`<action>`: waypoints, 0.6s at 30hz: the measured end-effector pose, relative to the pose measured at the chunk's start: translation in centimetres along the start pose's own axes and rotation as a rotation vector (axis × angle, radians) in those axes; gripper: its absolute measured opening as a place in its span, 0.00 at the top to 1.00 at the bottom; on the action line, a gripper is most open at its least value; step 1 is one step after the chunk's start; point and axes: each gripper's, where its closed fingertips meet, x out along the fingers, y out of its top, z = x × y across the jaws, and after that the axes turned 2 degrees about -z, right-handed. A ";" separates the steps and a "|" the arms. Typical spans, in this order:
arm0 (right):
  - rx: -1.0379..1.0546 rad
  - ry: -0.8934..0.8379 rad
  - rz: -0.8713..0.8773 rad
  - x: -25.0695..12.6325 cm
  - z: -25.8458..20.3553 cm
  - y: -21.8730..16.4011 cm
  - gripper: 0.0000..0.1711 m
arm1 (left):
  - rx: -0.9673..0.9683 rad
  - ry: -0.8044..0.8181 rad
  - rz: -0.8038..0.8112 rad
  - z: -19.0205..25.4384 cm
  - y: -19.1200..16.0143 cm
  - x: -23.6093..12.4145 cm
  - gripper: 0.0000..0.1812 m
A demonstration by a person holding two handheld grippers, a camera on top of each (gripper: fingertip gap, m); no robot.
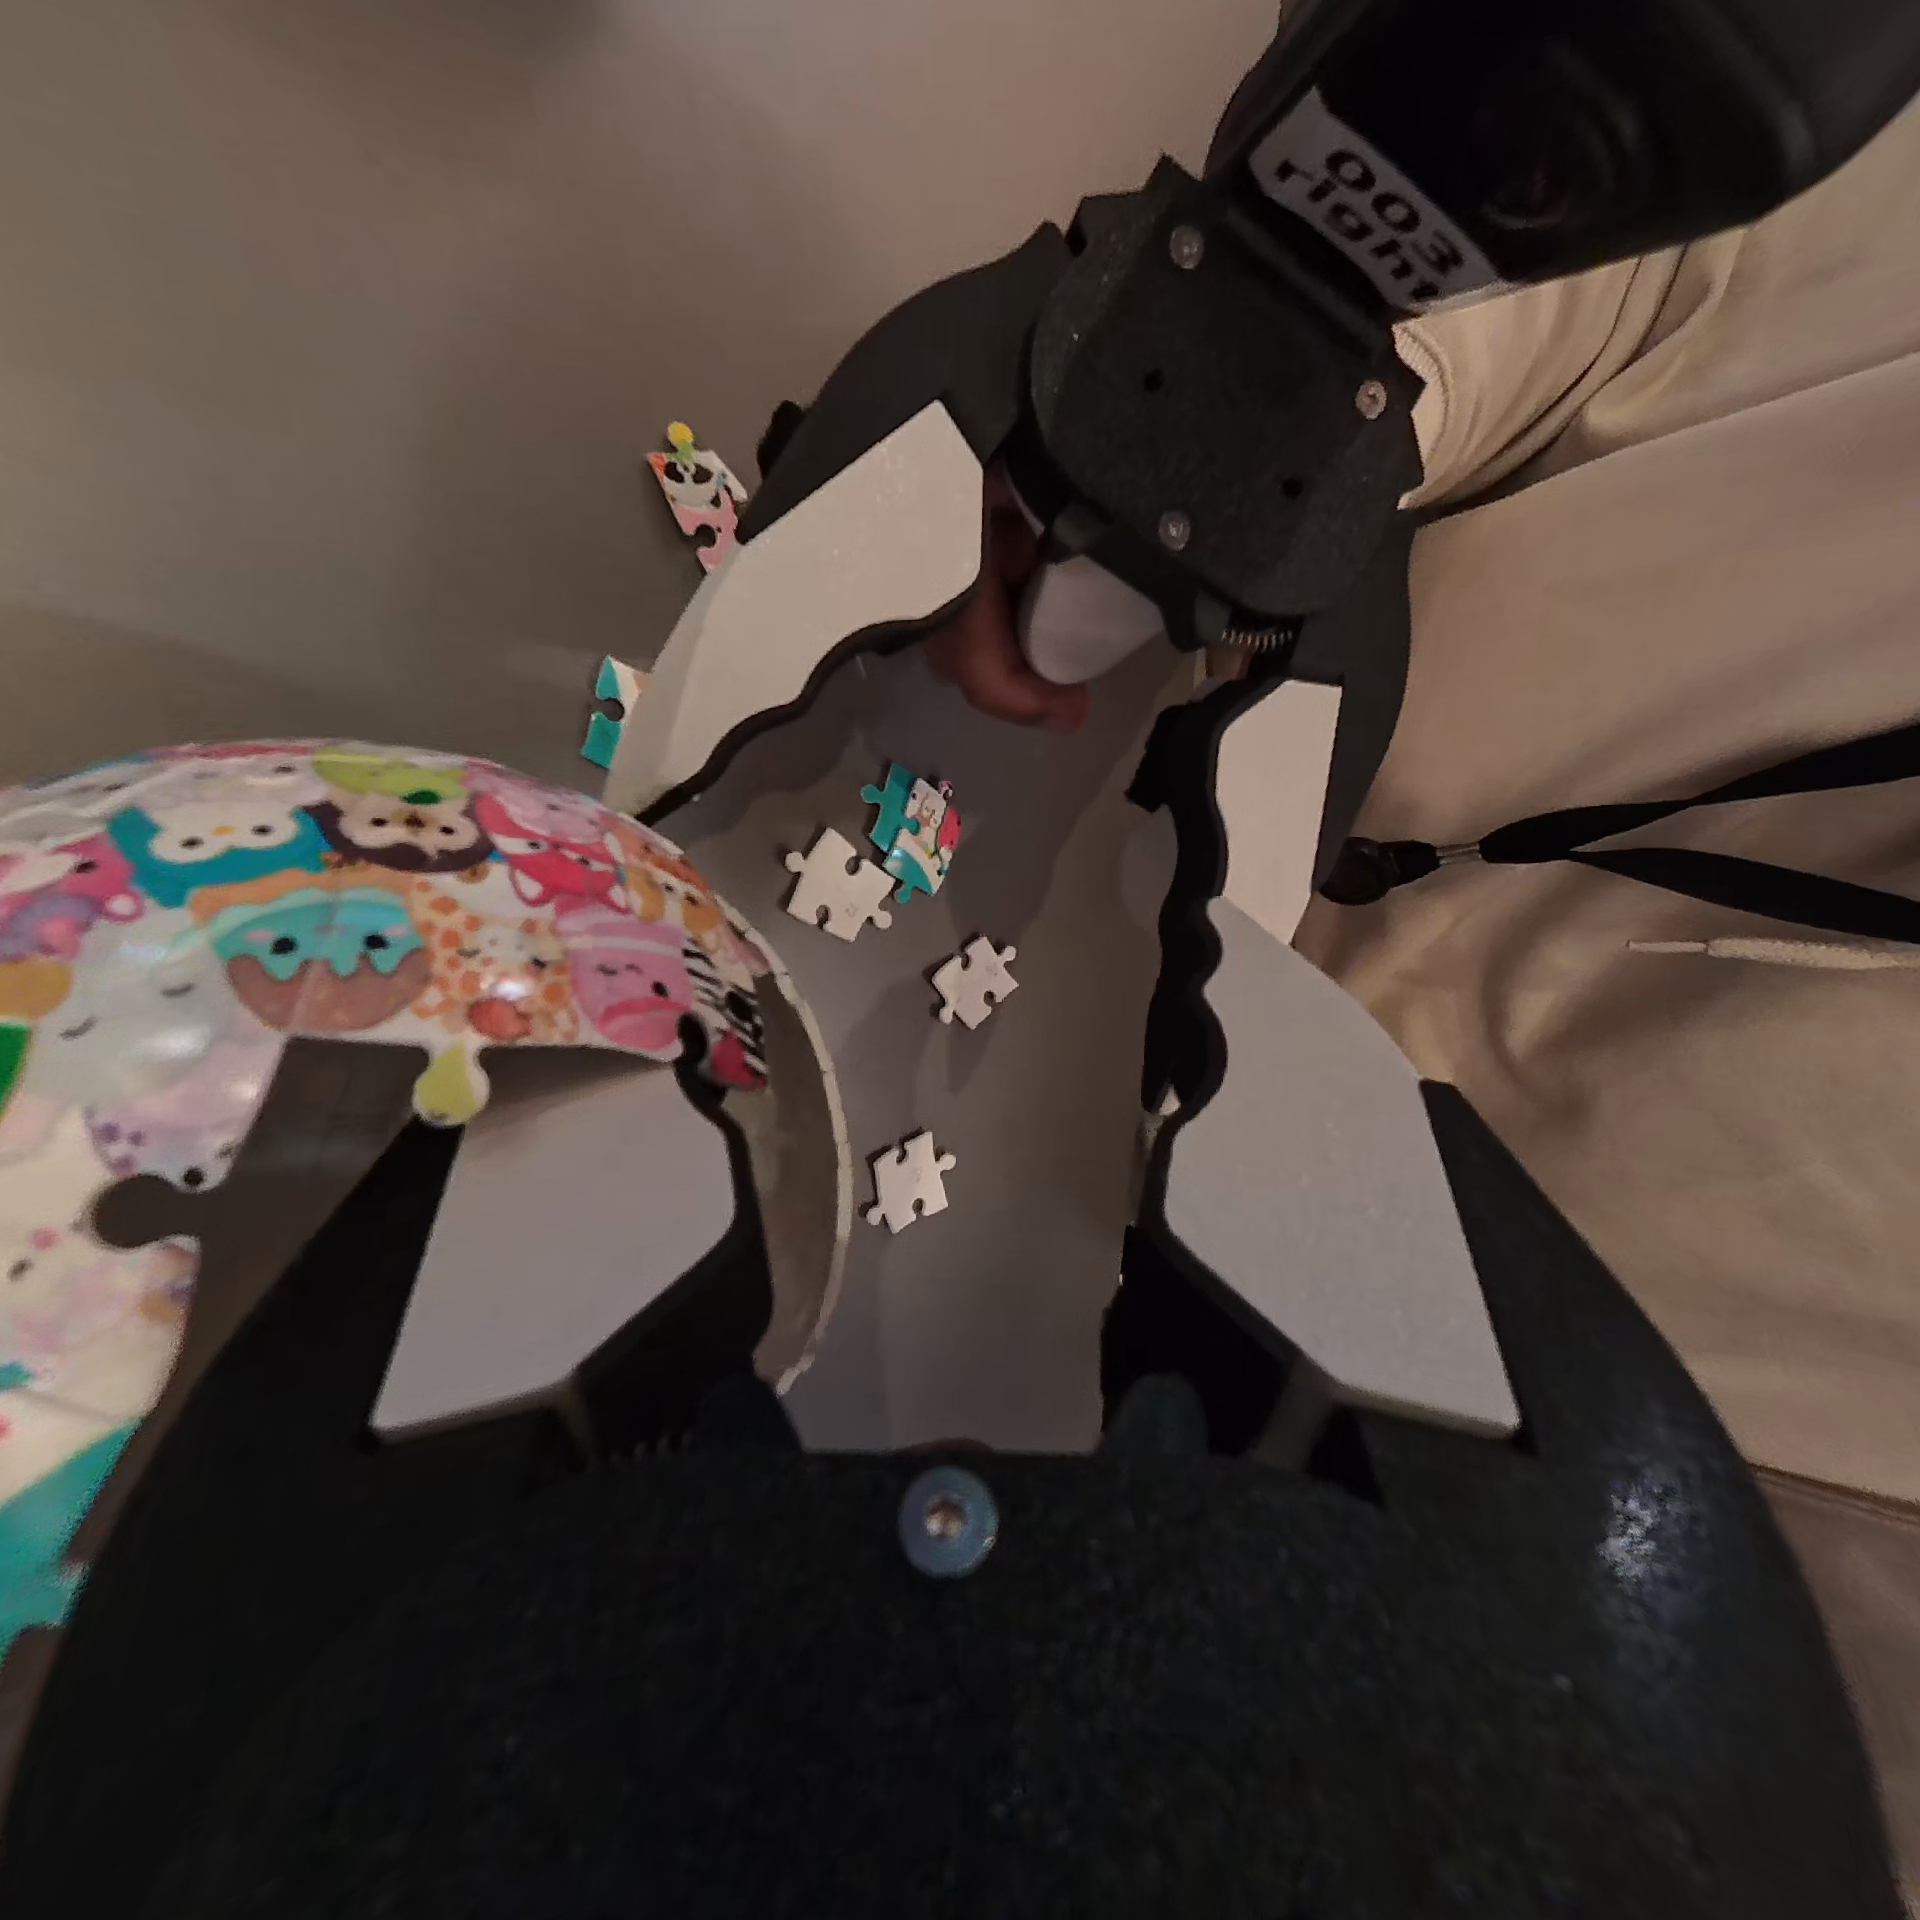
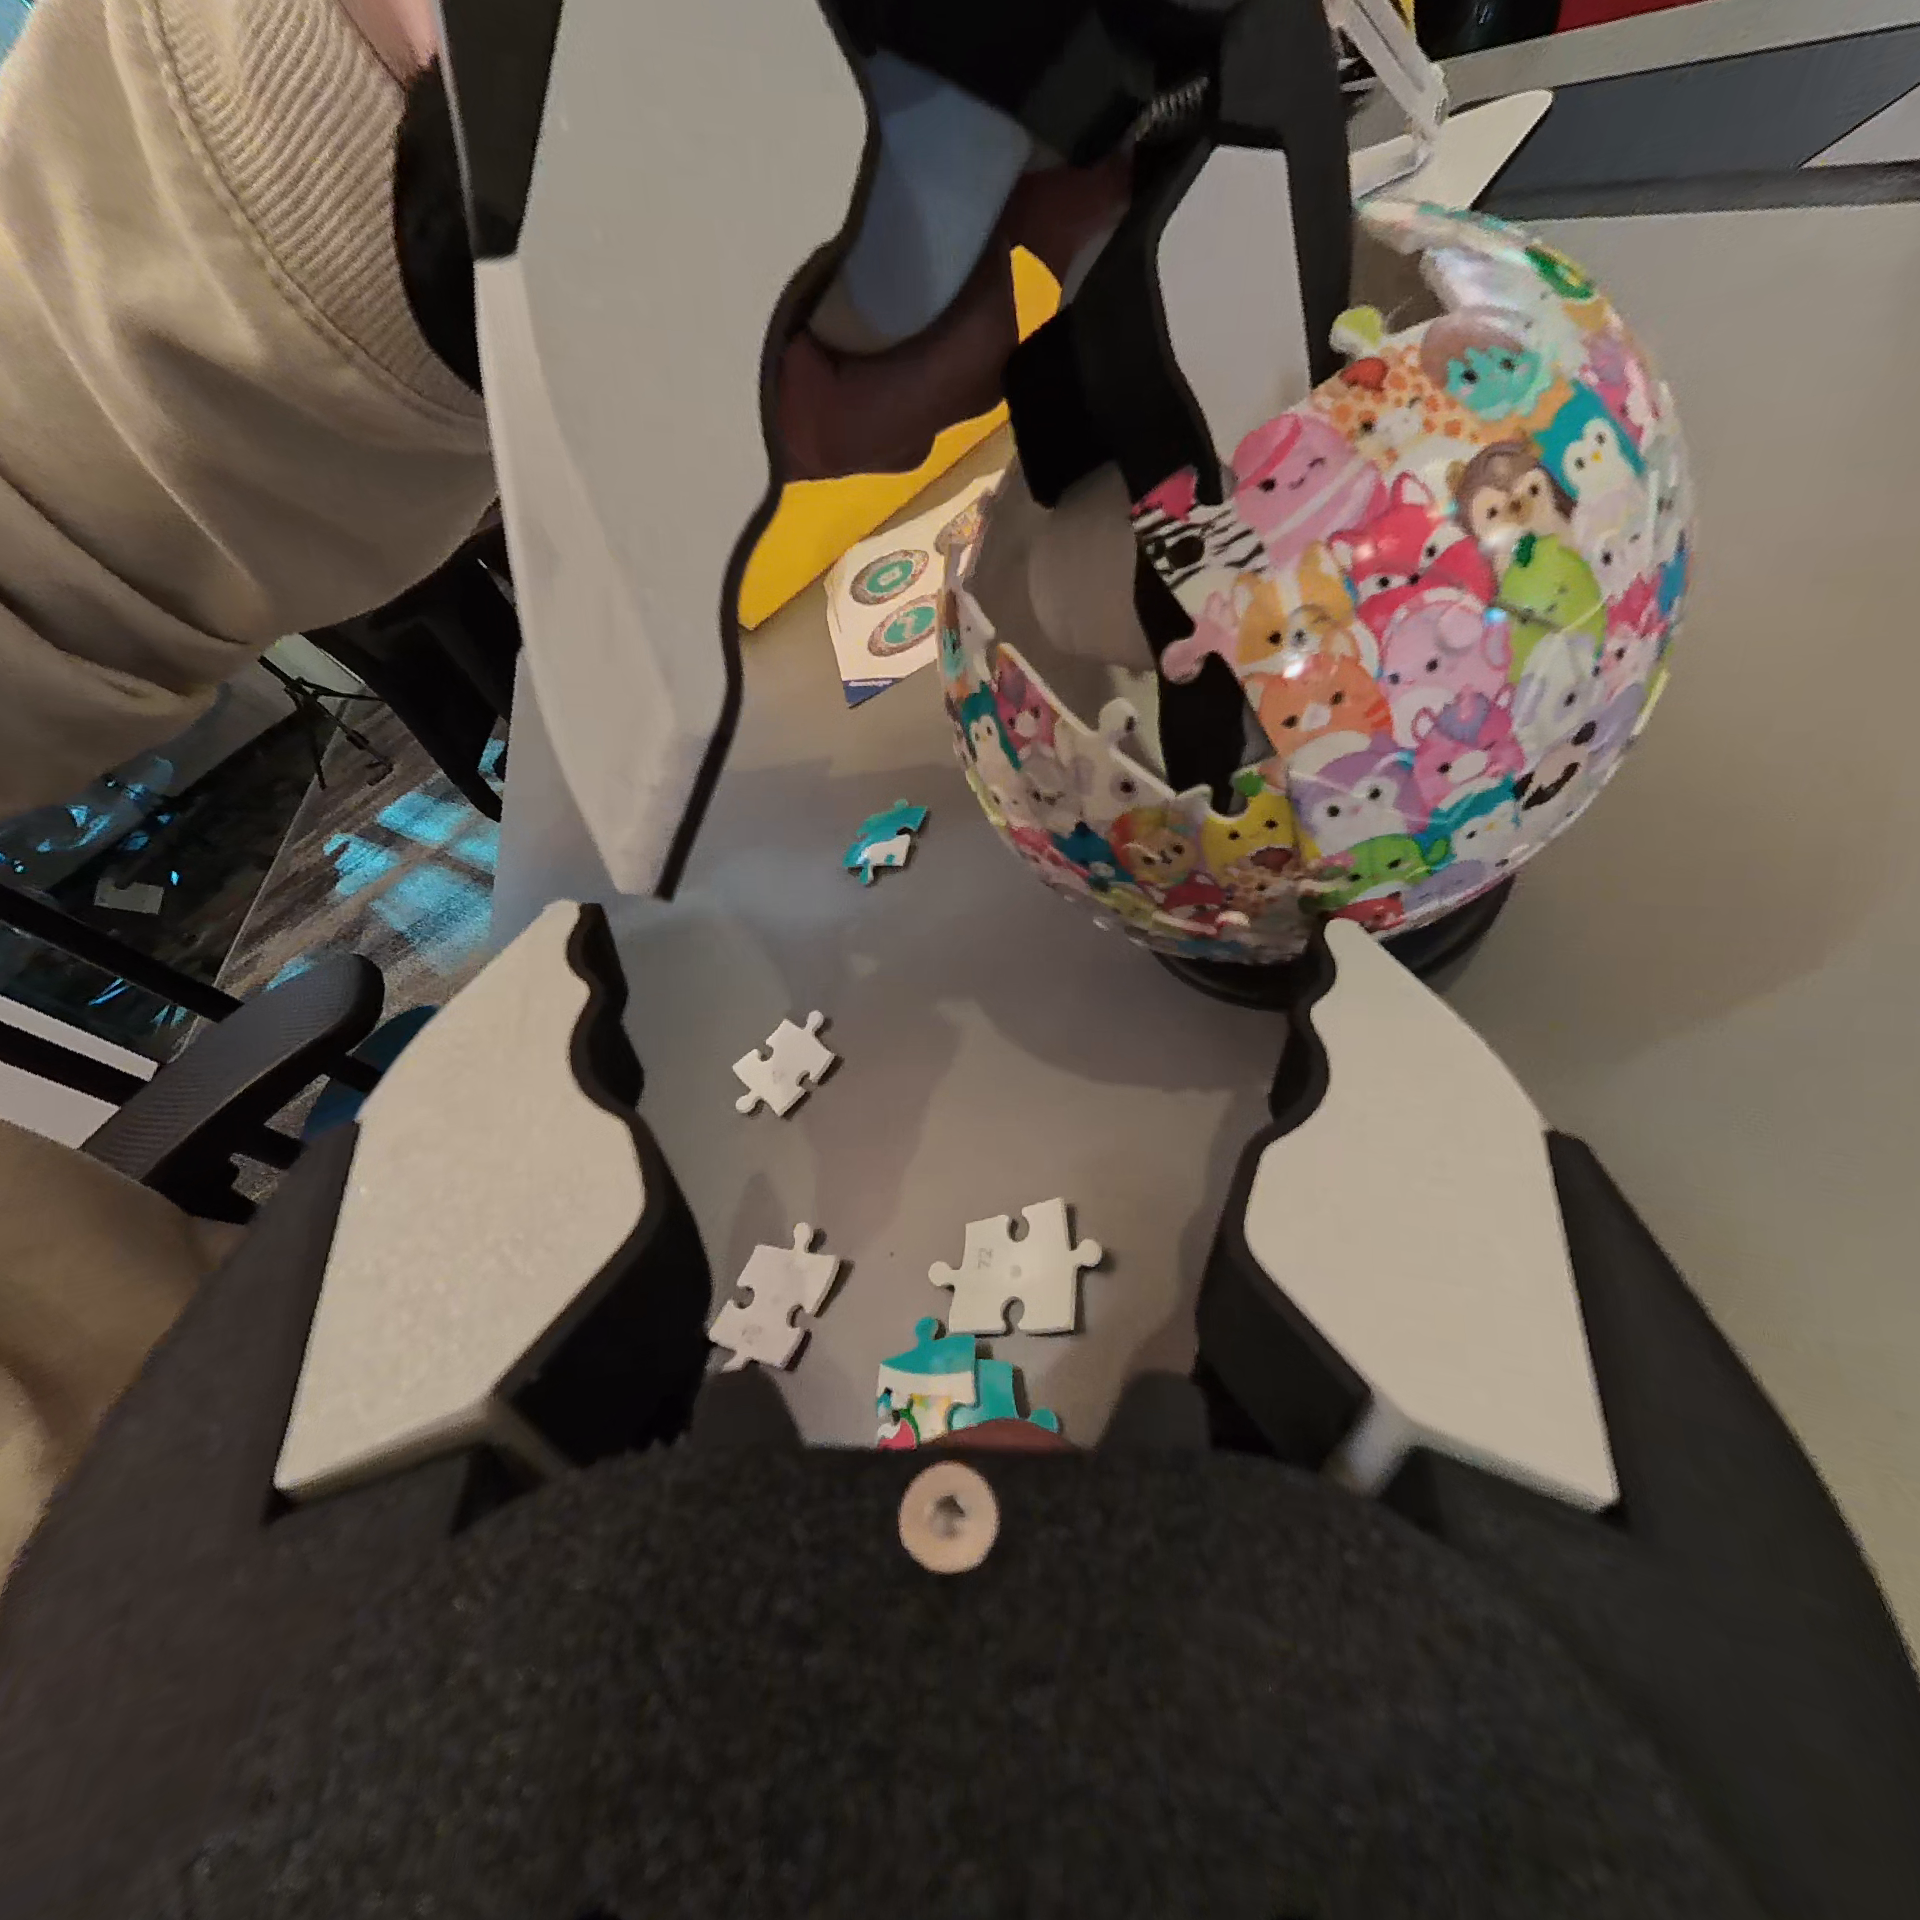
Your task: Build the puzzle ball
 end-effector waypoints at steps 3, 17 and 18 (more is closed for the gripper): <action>-0.015 -0.009 -0.015 0.1 0.1 -0.2 0.29 | 0.018 0.001 0.002 0.1 0.1 0.2 0.51; -0.013 -0.010 0.013 -0.3 0.3 0.3 0.31 | 0.013 -0.002 0.049 0.1 0.6 -0.3 0.51; -0.021 -0.013 0.010 -0.2 0.3 0.3 0.31 | 0.013 -0.006 0.047 0.2 0.6 -0.2 0.51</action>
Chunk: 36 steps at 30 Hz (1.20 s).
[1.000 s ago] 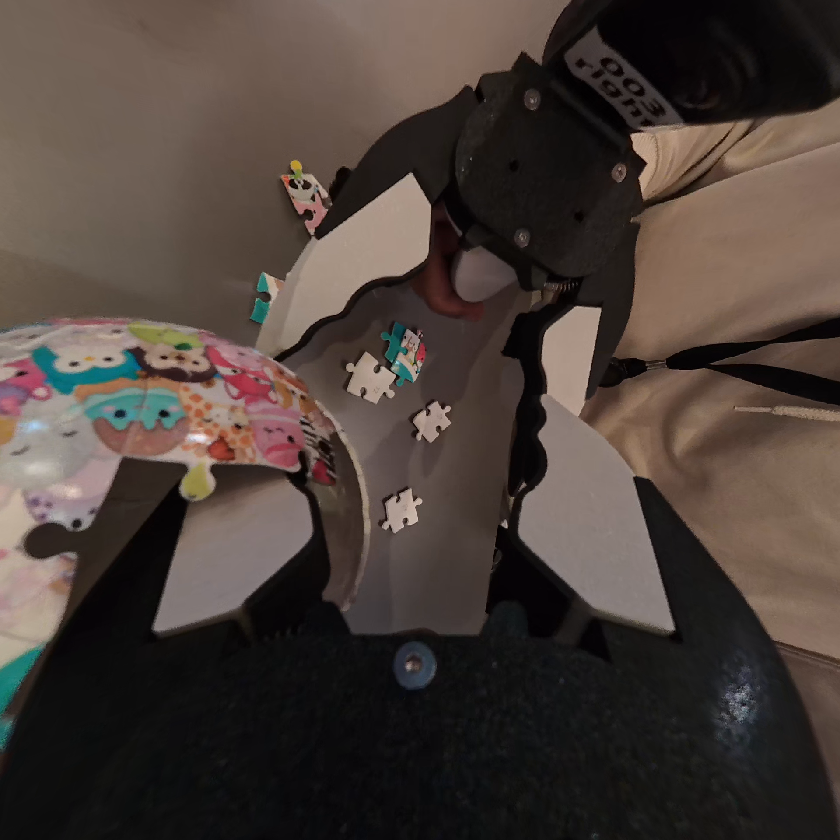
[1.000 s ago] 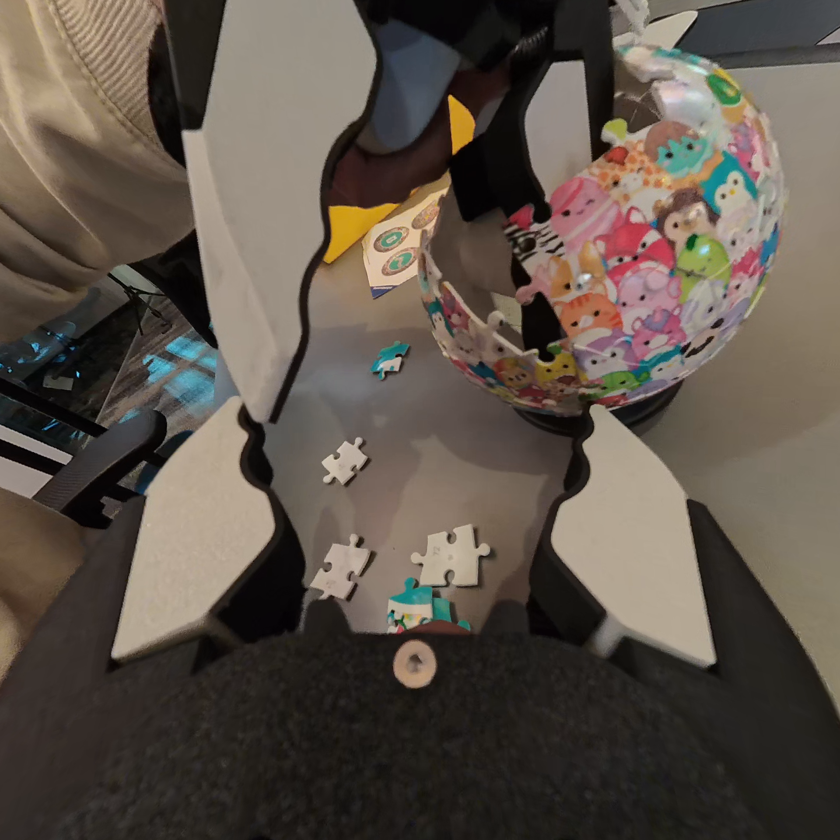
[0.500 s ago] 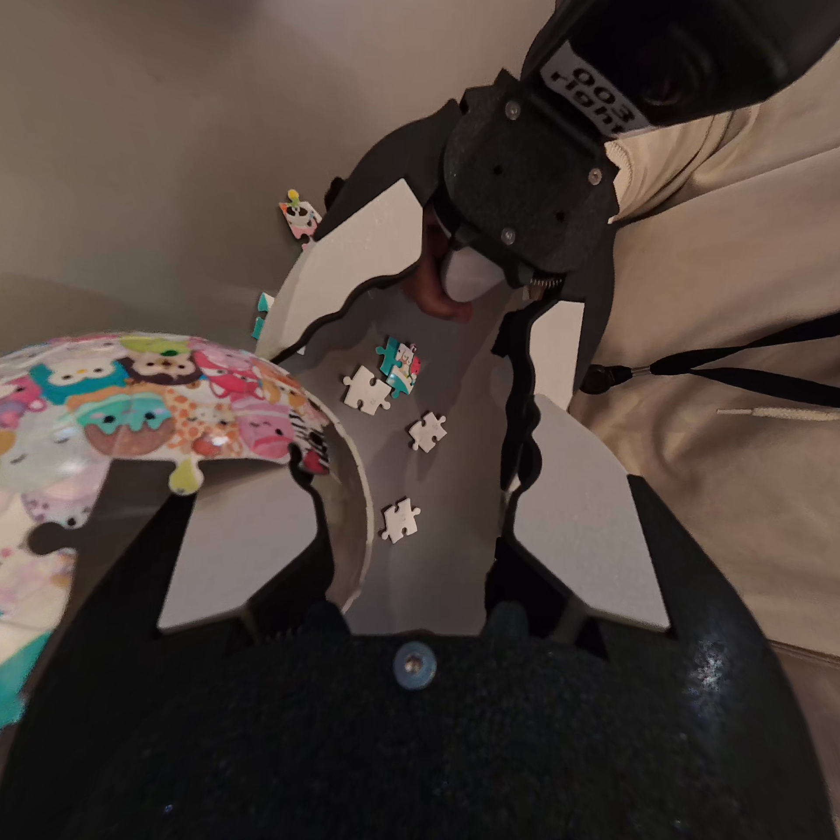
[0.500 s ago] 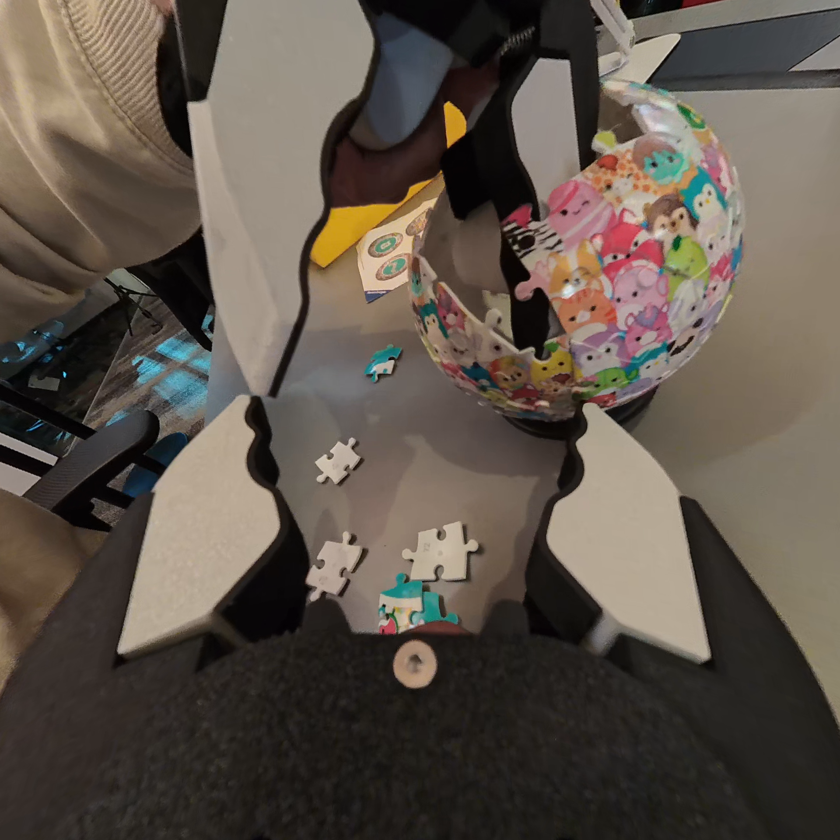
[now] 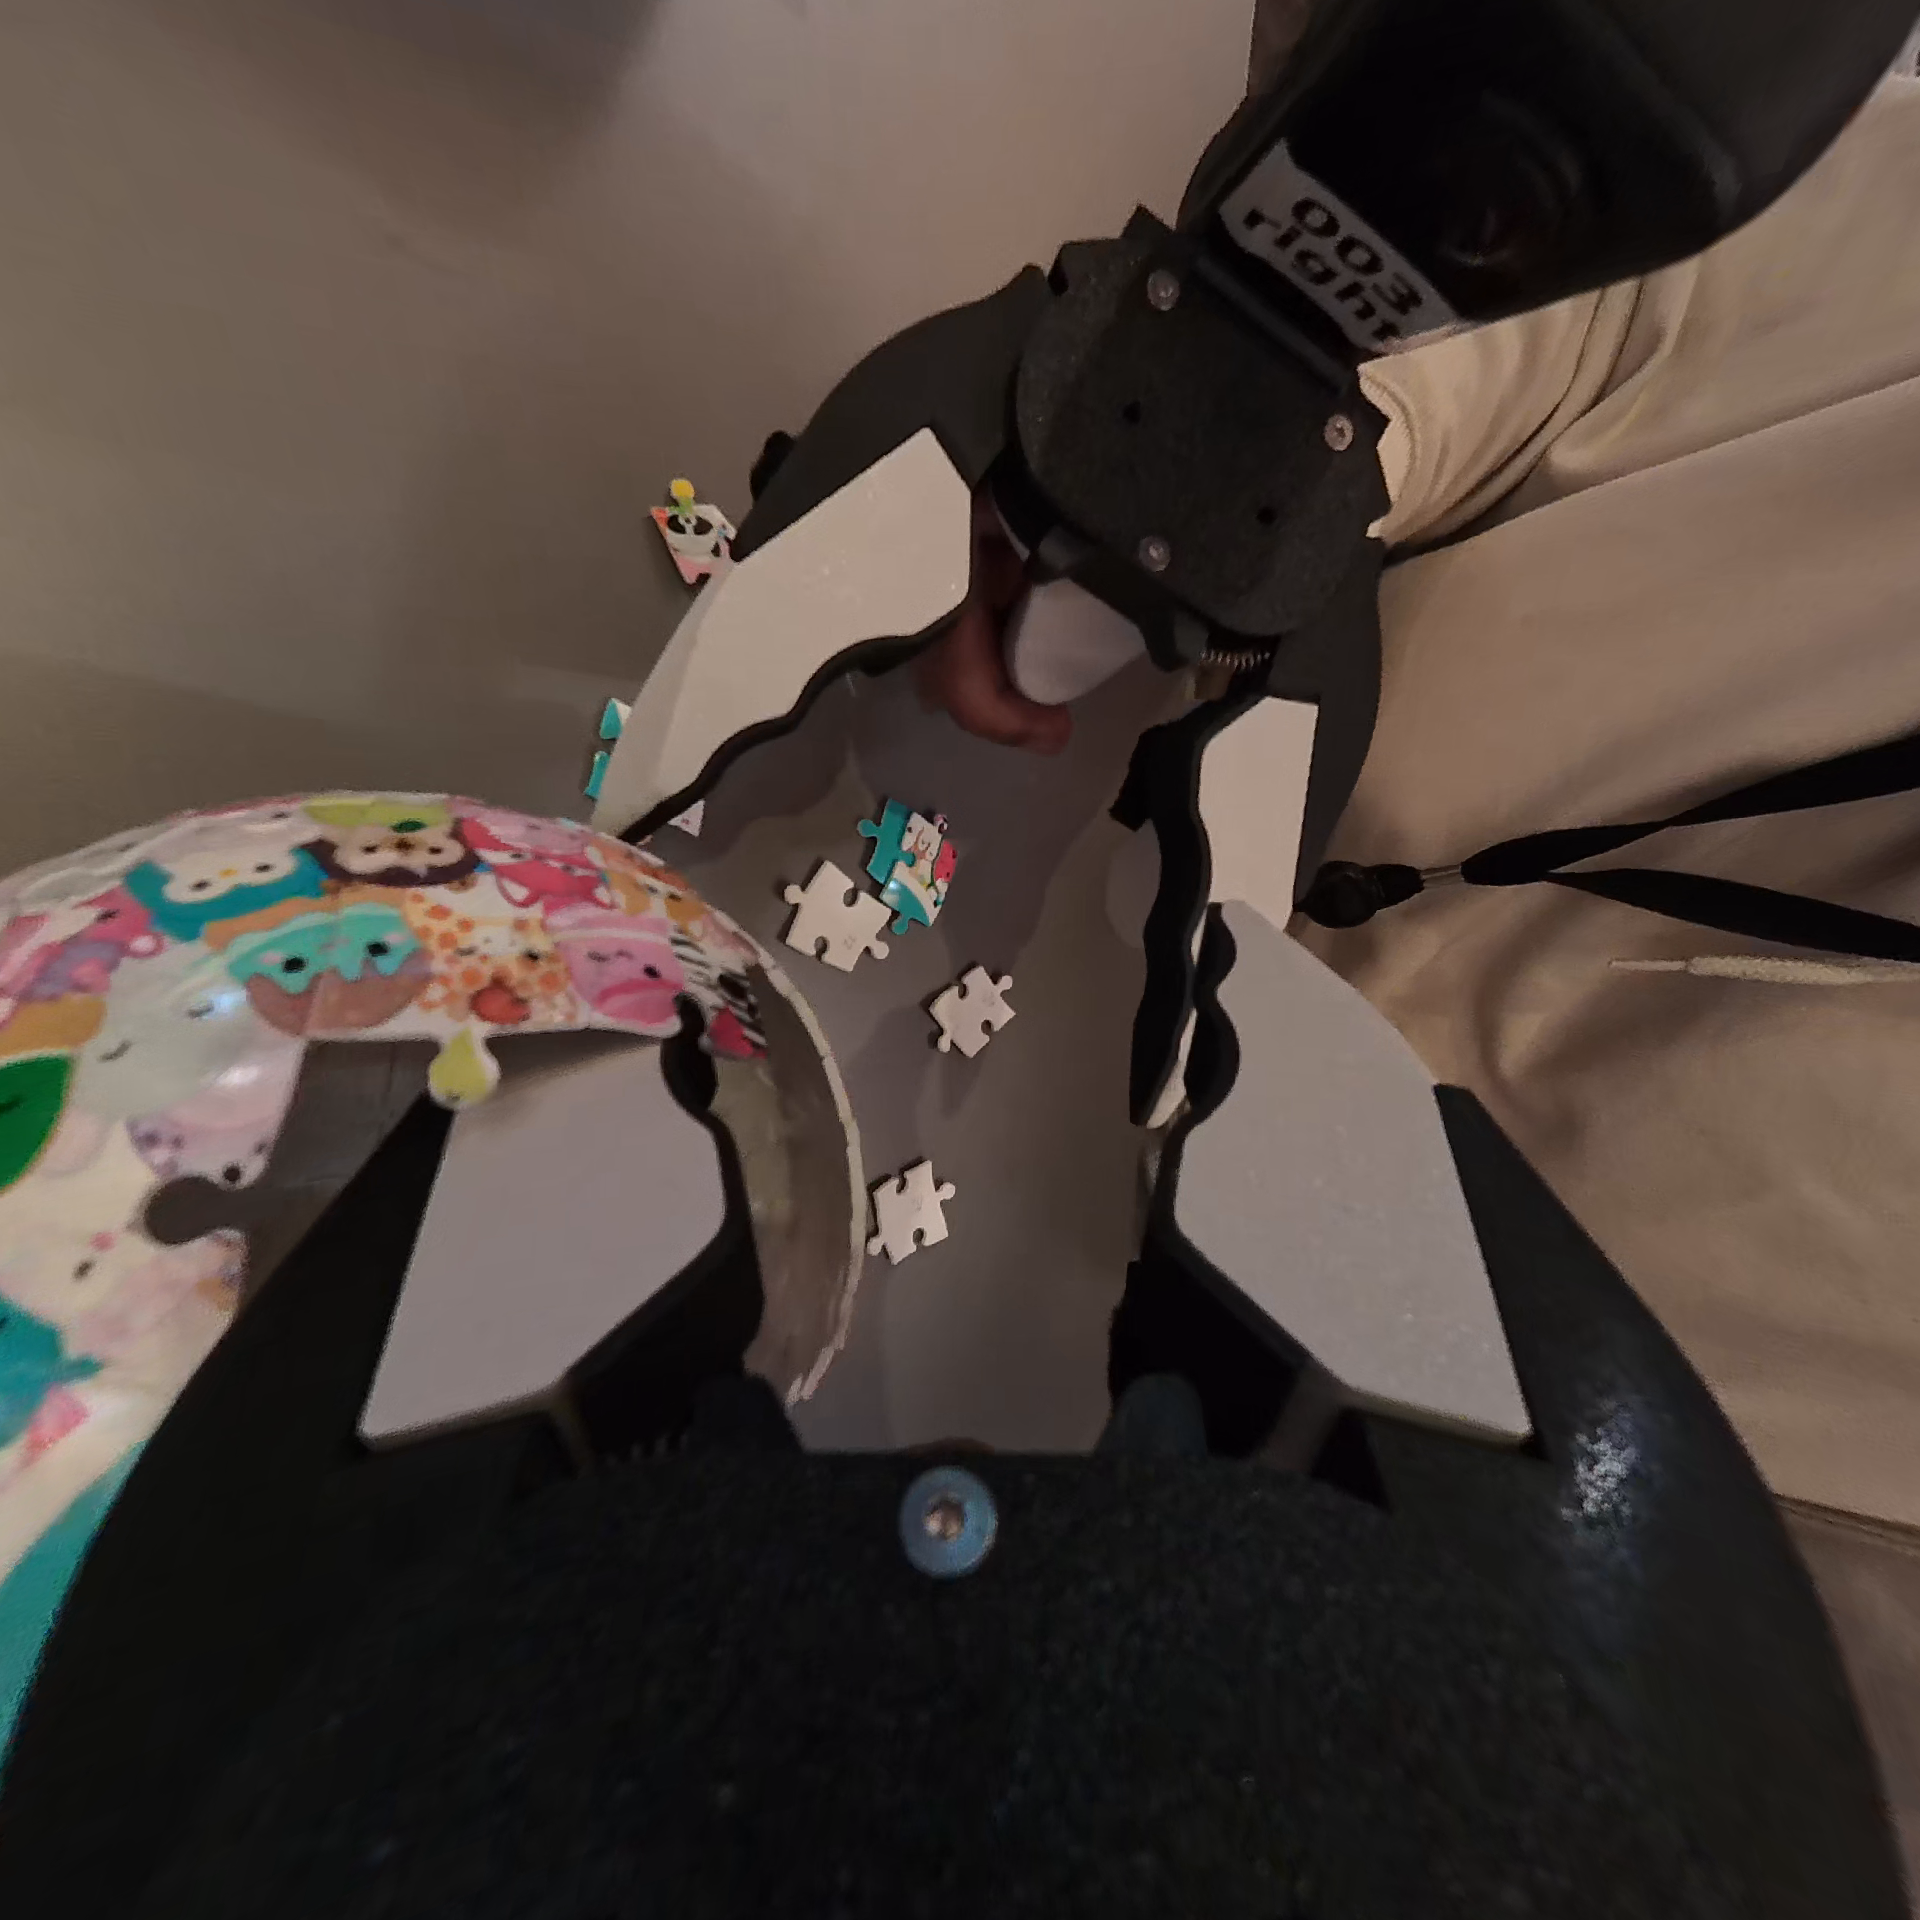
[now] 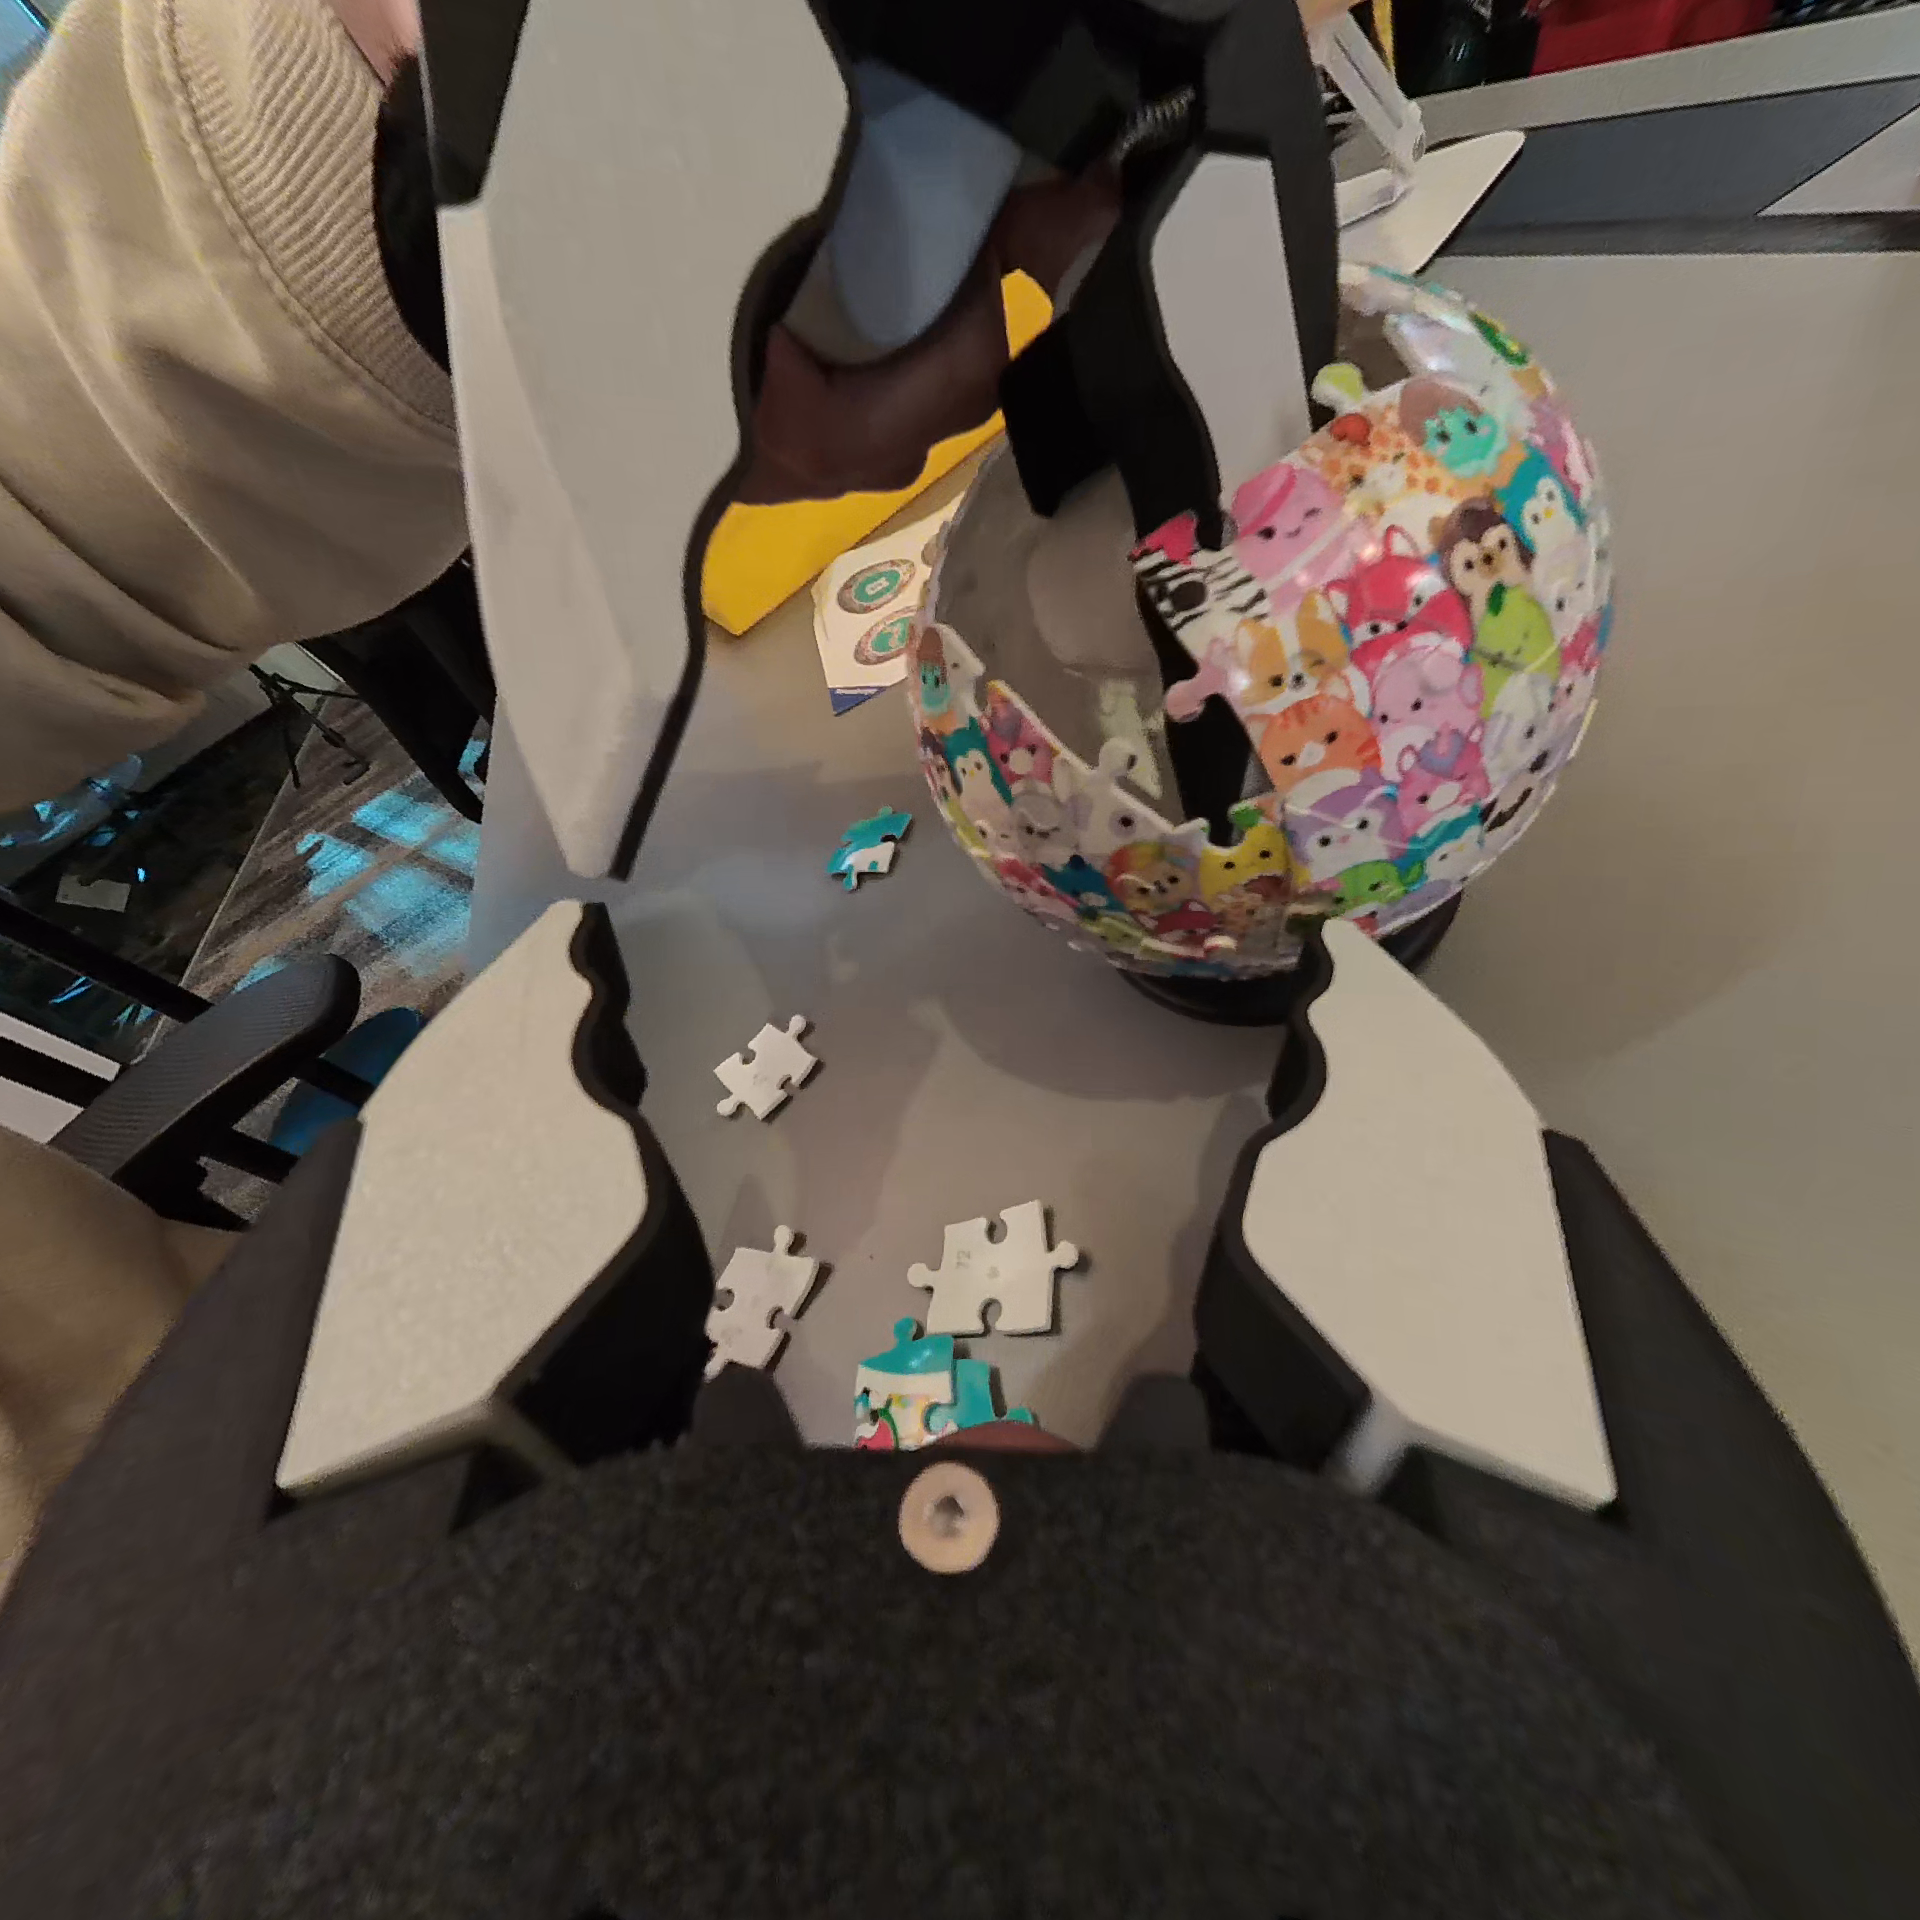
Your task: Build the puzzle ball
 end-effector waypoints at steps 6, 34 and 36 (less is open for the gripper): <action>-0.024 -0.014 -0.030 0.3 -0.1 -0.4 0.25 | 0.028 0.007 -0.006 0.1 0.0 0.5 0.47; -0.077 0.025 -0.018 0.3 -1.1 -0.1 0.32 | -0.042 -0.036 -0.024 0.3 -0.6 0.3 0.41; -0.105 0.021 -0.019 0.3 -1.3 0.0 0.33 | -0.043 -0.060 -0.005 0.4 -0.7 -0.1 0.43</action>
